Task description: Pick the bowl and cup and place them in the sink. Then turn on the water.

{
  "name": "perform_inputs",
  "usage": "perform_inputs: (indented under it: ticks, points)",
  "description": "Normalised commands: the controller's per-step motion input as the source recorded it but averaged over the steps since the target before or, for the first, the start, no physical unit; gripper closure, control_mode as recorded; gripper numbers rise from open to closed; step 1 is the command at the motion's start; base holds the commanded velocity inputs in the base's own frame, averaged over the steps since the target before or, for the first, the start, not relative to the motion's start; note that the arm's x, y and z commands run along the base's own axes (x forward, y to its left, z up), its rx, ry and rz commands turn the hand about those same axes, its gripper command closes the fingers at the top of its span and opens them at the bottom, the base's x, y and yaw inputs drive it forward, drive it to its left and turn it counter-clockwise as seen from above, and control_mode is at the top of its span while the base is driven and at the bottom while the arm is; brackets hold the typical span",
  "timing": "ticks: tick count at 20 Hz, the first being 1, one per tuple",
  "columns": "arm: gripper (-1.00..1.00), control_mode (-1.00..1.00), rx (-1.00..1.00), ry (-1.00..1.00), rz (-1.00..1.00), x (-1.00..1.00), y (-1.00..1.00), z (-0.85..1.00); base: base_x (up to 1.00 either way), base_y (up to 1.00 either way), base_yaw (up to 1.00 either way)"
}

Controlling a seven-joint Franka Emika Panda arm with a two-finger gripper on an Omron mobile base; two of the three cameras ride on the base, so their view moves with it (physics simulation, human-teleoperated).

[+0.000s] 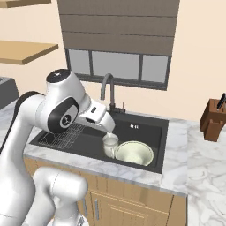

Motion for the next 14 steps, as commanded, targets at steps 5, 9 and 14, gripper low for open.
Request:
perform_inputs:
  ticks: [5, 9, 14]
  points:
    - [-1.0, -1.0, 0.0, -0.01, 0.01, -0.15, 0.0, 0.0, 0.0, 0.0, 0.0]
    - [-1.0, -1.0, 0.0, 0.0, 0.0, -0.06, 0.04, 0.0, 0.0, 0.0, 0.0]
    - [-1.0, 1.0, 0.0, 0.0, 0.0, 0.0, 0.0, 0.0, -0.84, 0.24, 0.16]
